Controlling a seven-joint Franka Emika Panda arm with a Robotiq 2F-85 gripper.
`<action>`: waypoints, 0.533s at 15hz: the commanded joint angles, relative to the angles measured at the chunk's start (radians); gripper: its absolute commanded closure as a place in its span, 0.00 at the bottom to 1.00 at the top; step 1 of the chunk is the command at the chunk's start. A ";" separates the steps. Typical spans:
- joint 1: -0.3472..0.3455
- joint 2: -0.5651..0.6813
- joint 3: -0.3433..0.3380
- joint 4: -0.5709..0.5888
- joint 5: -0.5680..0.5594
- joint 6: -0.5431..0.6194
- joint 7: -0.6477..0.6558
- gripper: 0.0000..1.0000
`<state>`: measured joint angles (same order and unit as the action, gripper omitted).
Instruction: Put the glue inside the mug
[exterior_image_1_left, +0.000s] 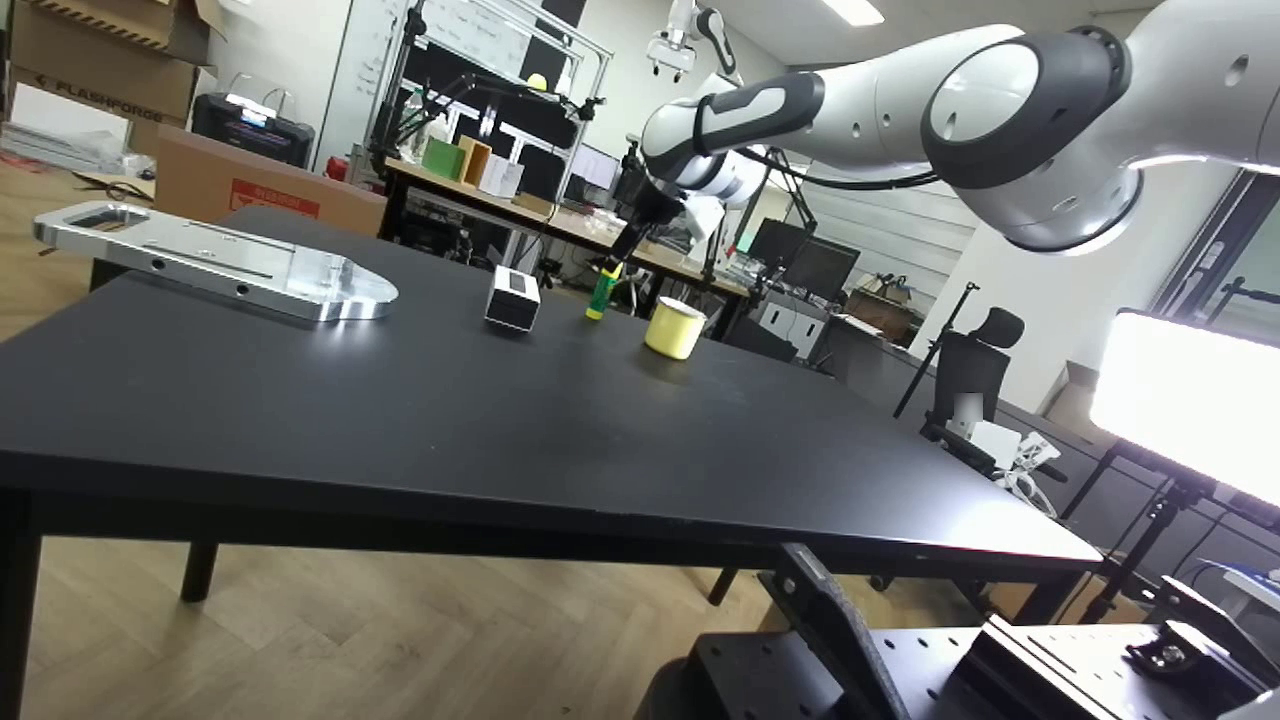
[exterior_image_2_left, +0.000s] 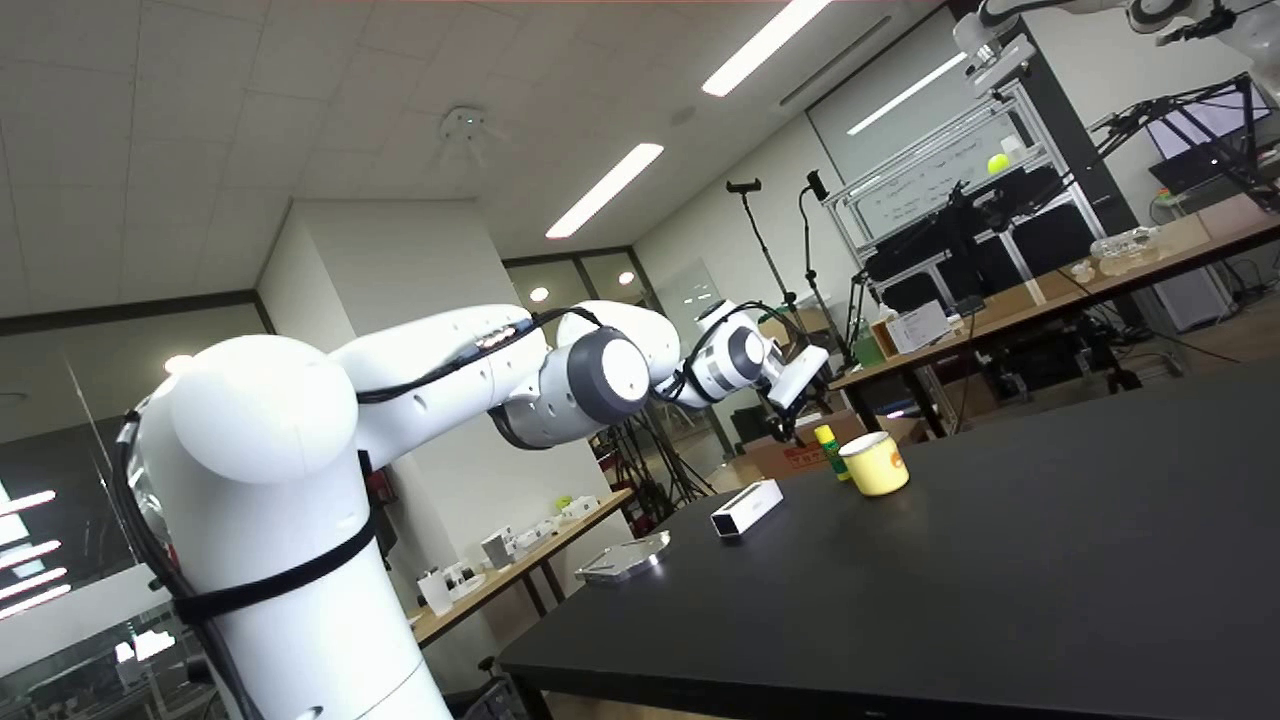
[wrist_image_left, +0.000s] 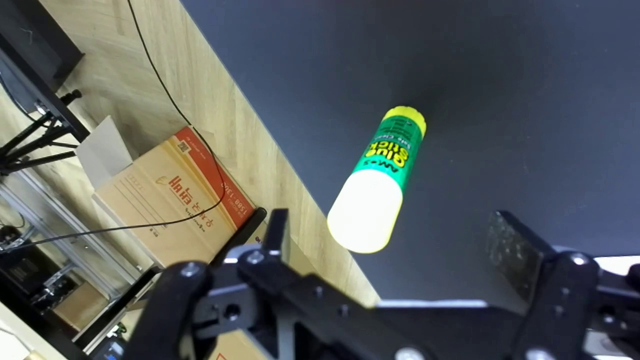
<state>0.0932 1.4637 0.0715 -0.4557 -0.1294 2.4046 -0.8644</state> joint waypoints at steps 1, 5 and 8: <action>-0.002 0.000 0.005 -0.003 0.022 0.003 -0.023 0.00; -0.002 0.000 0.004 -0.011 0.028 -0.005 -0.024 0.00; -0.003 0.000 0.003 -0.017 0.027 -0.005 -0.022 0.00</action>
<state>0.0930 1.4641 0.0715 -0.4727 -0.1167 2.4030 -0.8727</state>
